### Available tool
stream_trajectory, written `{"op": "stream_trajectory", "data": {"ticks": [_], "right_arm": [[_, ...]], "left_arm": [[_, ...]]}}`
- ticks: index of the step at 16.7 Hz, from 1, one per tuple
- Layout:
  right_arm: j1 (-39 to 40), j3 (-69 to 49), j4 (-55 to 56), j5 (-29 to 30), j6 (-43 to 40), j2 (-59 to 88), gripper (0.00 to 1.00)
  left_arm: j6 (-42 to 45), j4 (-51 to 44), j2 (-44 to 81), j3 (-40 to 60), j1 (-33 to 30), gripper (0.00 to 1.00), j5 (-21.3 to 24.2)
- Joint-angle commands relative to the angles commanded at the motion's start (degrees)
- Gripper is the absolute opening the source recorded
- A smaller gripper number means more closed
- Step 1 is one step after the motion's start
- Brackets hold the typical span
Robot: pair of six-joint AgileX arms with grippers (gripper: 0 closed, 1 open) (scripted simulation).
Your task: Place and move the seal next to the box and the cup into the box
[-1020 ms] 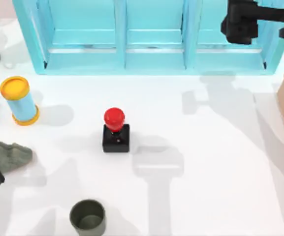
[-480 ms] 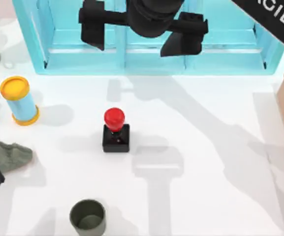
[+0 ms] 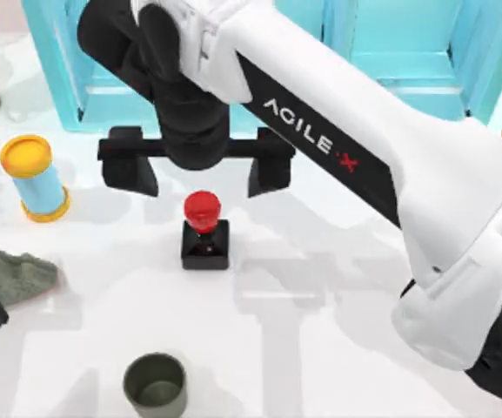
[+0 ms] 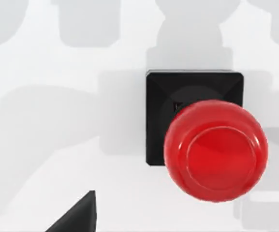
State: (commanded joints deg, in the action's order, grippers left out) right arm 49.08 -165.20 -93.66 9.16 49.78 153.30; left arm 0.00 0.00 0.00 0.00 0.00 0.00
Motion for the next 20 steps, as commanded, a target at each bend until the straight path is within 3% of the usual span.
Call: {"op": "stream_trajectory", "data": {"ticks": [10,20], "right_arm": [[-0.2,1.3,1.5,0.1,0.1,0.8,1.0],[-1.1,27.3,22.2,0.0,-0.9,-4.3,1.0]], "left_arm": [[0.0,0.0,0.0,0.0,0.0,1.0,0.0],[0.0,0.0,0.0,0.0,0.0,1.0,0.0]]}}
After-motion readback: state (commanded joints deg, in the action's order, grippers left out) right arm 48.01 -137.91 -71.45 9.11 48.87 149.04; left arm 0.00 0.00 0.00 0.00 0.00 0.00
